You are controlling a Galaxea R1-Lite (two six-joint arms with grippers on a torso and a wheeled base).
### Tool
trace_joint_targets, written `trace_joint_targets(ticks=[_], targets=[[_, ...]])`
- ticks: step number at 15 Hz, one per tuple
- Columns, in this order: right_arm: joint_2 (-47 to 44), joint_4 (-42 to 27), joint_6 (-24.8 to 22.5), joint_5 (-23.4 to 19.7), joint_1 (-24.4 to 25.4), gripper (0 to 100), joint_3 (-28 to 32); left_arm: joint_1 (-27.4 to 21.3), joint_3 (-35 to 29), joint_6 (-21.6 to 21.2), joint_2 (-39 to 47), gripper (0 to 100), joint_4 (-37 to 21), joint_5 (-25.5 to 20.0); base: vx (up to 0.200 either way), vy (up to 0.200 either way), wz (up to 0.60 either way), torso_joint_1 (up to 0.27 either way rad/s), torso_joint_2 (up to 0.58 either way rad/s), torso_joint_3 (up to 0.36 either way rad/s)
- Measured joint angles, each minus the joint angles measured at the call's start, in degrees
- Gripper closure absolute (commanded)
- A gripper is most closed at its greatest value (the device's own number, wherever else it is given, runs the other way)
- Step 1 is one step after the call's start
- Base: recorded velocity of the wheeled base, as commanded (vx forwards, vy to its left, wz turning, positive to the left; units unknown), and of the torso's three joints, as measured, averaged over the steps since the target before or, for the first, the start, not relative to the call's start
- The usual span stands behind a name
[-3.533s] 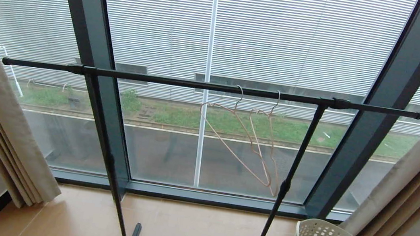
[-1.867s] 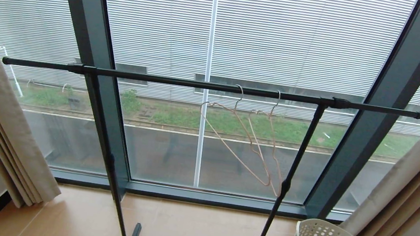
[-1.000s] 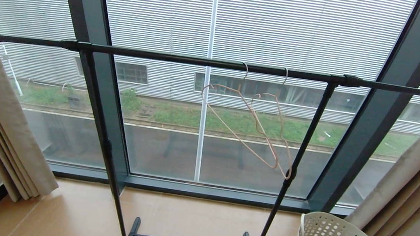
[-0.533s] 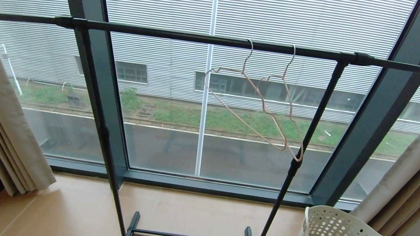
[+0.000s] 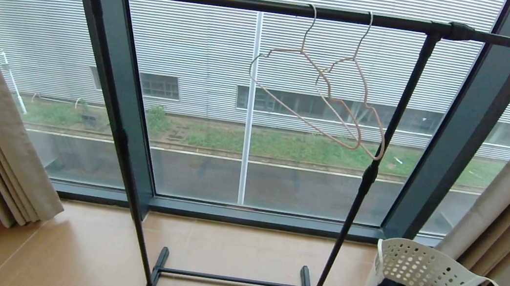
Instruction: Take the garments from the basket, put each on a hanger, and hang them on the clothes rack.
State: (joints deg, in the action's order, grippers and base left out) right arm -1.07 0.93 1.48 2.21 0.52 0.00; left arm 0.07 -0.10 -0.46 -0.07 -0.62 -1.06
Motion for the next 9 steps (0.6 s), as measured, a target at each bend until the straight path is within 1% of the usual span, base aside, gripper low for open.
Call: trace_joint_targets(ticks=[5,9], targets=[[0.1,0.0,0.2,0.0,-0.1,0,0.0,0.0,0.0,0.0,0.0,0,0.0,0.0,0.000,0.000,0.00,-0.163,0.48,0.318],[0.2,0.0,0.1,0.0,-0.1,0,0.0,0.0,0.0,0.0,0.0,0,0.0,0.0,0.000,0.000,0.00,-0.123,0.46,0.331]])
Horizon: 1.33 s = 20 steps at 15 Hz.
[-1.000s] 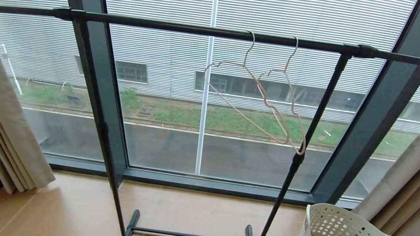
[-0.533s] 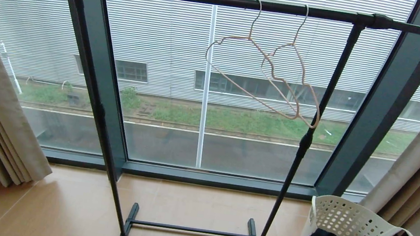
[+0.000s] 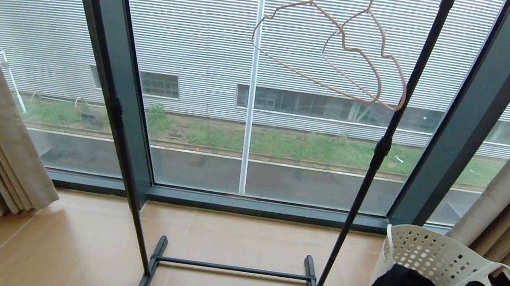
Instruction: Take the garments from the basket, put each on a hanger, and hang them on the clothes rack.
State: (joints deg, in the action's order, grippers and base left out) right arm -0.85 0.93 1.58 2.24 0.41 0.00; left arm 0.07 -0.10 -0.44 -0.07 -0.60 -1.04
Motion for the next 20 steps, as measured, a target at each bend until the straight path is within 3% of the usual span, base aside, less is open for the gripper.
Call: trace_joint_targets(ticks=[6,17,20], targets=[[0.0,0.0,-0.1,0.0,0.0,0,0.0,0.0,0.0,-0.2,0.0,0,0.0,0.0,0.000,0.000,0.00,-0.062,0.32,0.255],[0.0,0.0,-0.1,0.0,0.0,0,0.0,-0.1,0.0,-0.3,0.0,0,-0.1,-0.1,0.000,0.000,-0.60,-0.002,0.01,0.009],[0.0,0.0,-0.1,0.0,0.0,0,0.0,-0.1,-0.1,-0.3,0.0,0,-0.1,-0.1,0.000,-0.133,0.00,0.003,0.00,0.000]])
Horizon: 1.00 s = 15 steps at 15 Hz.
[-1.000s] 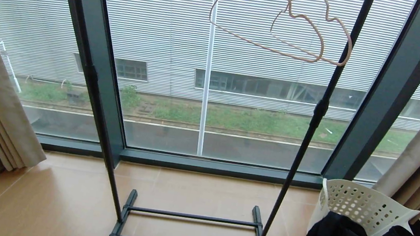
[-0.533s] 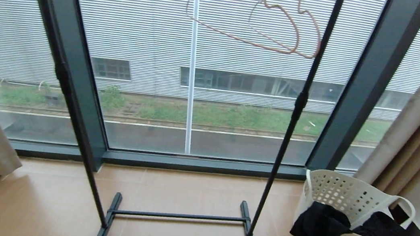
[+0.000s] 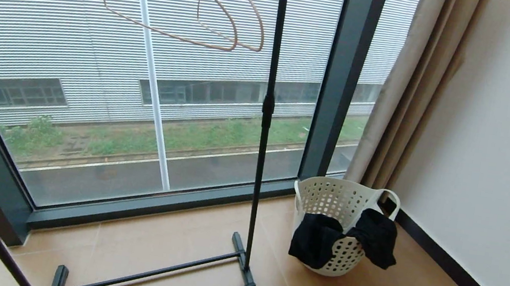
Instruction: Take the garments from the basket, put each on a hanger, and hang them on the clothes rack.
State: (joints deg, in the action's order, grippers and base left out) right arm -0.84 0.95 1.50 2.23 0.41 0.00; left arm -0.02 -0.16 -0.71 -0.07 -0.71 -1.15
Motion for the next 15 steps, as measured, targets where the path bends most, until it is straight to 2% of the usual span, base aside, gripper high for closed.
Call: trace_joint_targets(ticks=[13,15], targets=[[0.0,0.0,0.1,0.0,0.0,0,0.0,0.0,0.0,0.1,0.0,0,0.0,0.0,0.000,-0.200,0.00,0.001,0.00,0.005],[0.0,0.0,0.1,0.0,0.0,0,0.0,0.0,0.0,0.1,0.0,0,0.0,0.0,0.200,-0.200,0.00,0.002,0.00,0.002]])
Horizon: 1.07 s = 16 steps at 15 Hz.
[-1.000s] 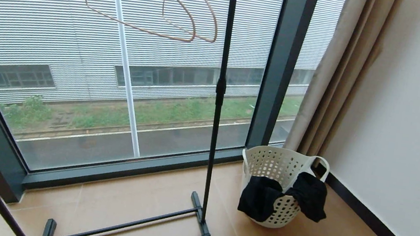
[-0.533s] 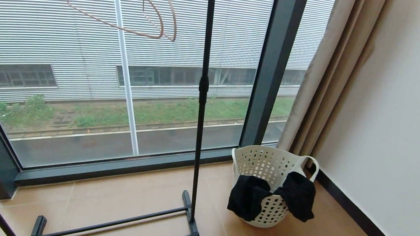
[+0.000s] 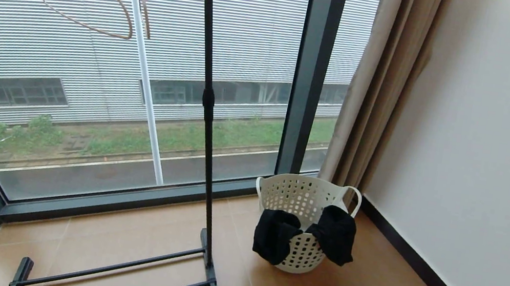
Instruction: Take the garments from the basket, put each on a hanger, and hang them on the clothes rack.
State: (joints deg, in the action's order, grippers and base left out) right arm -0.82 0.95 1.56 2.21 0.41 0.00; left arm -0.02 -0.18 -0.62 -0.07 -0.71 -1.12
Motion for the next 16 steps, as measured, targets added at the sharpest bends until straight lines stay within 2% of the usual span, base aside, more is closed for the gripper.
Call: trace_joint_targets(ticks=[6,7,10,13,16], targets=[[0.0,0.0,0.0,0.0,0.0,0,0.0,-0.1,0.0,0.0,0.0,0,0.0,0.0,0.200,0.000,0.00,0.004,0.00,0.002],[0.0,0.0,0.0,0.0,0.0,0,0.0,-0.1,0.0,0.0,0.0,0,0.0,0.0,0.200,-0.200,0.00,0.002,0.01,0.007],[0.0,0.0,0.0,0.0,0.0,0,0.0,-0.1,0.0,0.1,0.0,0,0.0,0.0,0.000,-0.200,0.00,0.005,0.00,0.002],[0.0,0.0,0.0,0.0,0.0,0,0.0,-0.1,0.0,0.1,0.0,0,0.0,0.0,0.200,0.000,0.00,0.006,0.00,0.001],[0.1,0.0,0.0,0.0,0.0,0,0.0,-0.1,0.0,0.0,0.0,0,0.0,0.1,0.000,0.000,0.00,0.000,0.00,0.000]])
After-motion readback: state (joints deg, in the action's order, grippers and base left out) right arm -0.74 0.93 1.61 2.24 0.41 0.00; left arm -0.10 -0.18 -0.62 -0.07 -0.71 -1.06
